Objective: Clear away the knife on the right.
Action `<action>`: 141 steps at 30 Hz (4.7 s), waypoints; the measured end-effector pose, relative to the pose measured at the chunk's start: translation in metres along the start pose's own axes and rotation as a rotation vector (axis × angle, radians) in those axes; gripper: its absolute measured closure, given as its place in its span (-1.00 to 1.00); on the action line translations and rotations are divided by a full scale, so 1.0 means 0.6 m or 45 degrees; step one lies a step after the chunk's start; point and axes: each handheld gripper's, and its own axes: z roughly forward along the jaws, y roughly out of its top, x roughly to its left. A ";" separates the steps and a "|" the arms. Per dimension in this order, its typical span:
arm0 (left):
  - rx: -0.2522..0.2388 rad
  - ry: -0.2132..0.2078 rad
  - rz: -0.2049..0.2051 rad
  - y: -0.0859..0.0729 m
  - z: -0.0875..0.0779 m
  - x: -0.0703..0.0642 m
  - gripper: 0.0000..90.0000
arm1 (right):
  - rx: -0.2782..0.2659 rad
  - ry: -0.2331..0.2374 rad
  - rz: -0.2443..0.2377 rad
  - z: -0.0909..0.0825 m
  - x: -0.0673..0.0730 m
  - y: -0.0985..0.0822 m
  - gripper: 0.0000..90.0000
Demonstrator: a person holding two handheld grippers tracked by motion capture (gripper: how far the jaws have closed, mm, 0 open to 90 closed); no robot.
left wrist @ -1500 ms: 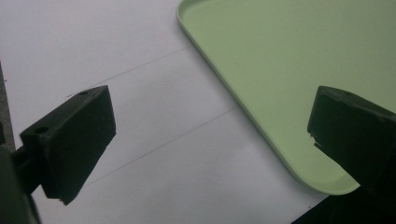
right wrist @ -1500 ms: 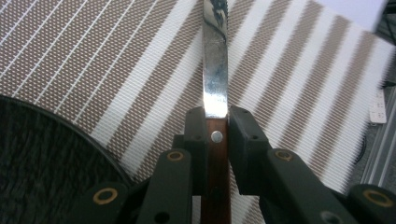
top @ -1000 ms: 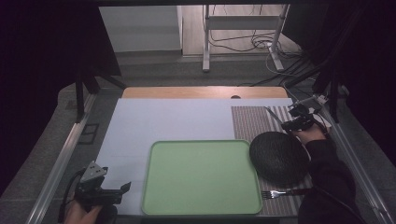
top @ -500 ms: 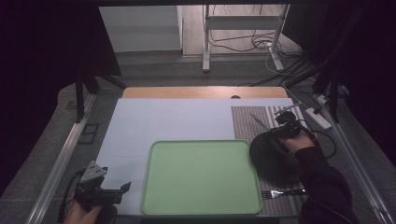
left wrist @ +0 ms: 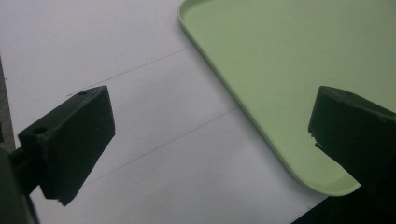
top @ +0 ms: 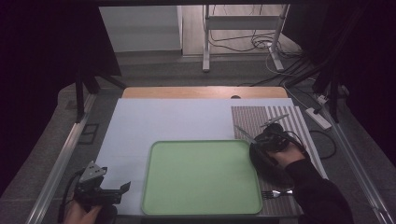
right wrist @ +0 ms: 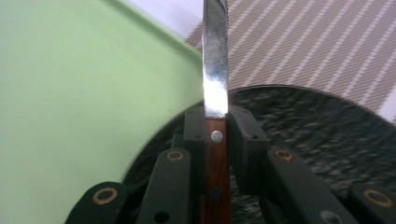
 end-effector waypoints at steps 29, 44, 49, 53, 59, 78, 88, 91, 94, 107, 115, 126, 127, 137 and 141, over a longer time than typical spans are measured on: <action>0.006 0.004 0.000 0.001 0.001 0.000 -0.98 | 0.001 0.095 -0.098 -0.017 0.142 -0.035 0.72; 0.006 0.005 0.002 0.001 0.001 -0.001 -0.98 | -0.010 0.133 -0.173 -0.016 0.197 -0.034 0.72; 0.008 0.004 0.005 0.001 0.001 -0.001 -0.98 | -0.010 0.100 -0.147 -0.010 0.190 -0.034 0.72; 0.008 0.004 0.009 0.001 0.001 -0.002 -0.98 | 0.012 0.087 -0.145 0.007 0.188 -0.038 0.72; 0.009 0.003 0.012 0.001 0.001 -0.002 -0.98 | 0.031 0.080 -0.145 0.022 0.187 -0.040 0.72; 0.020 0.003 0.020 0.002 0.003 -0.002 -0.98 | -0.028 0.077 -0.165 0.013 0.180 -0.030 0.72; 0.022 0.002 0.023 0.002 0.003 -0.003 -0.98 | 0.087 0.175 -0.321 0.058 0.216 -0.008 0.99; 0.021 0.000 0.024 0.002 0.003 -0.002 -0.98 | 0.129 0.176 -0.301 0.066 0.205 -0.015 0.99; 0.020 -0.003 0.025 0.002 0.003 -0.002 -0.98 | 0.124 0.160 -0.288 0.064 0.196 -0.018 0.99; 0.020 -0.009 0.027 0.002 0.002 -0.002 -0.98 | 0.134 0.105 -0.152 0.044 0.140 -0.041 0.99; 0.019 -0.011 0.027 0.002 0.002 -0.002 -0.98 | 0.144 0.083 -0.097 0.037 0.119 -0.048 0.99; 0.021 -0.013 0.022 0.002 0.003 -0.001 -0.98 | 0.088 0.110 -0.086 0.029 0.120 -0.042 0.91; 0.021 -0.013 0.022 0.002 0.003 -0.001 -0.98 | 0.072 0.112 -0.087 0.027 0.122 -0.041 0.88; 0.021 -0.015 0.021 0.002 0.003 -0.001 -0.98 | -0.018 0.124 -0.088 0.014 0.133 -0.033 0.30; 0.020 -0.015 0.021 0.002 0.003 -0.001 -0.98 | -0.036 0.128 -0.082 0.011 0.133 -0.031 -0.11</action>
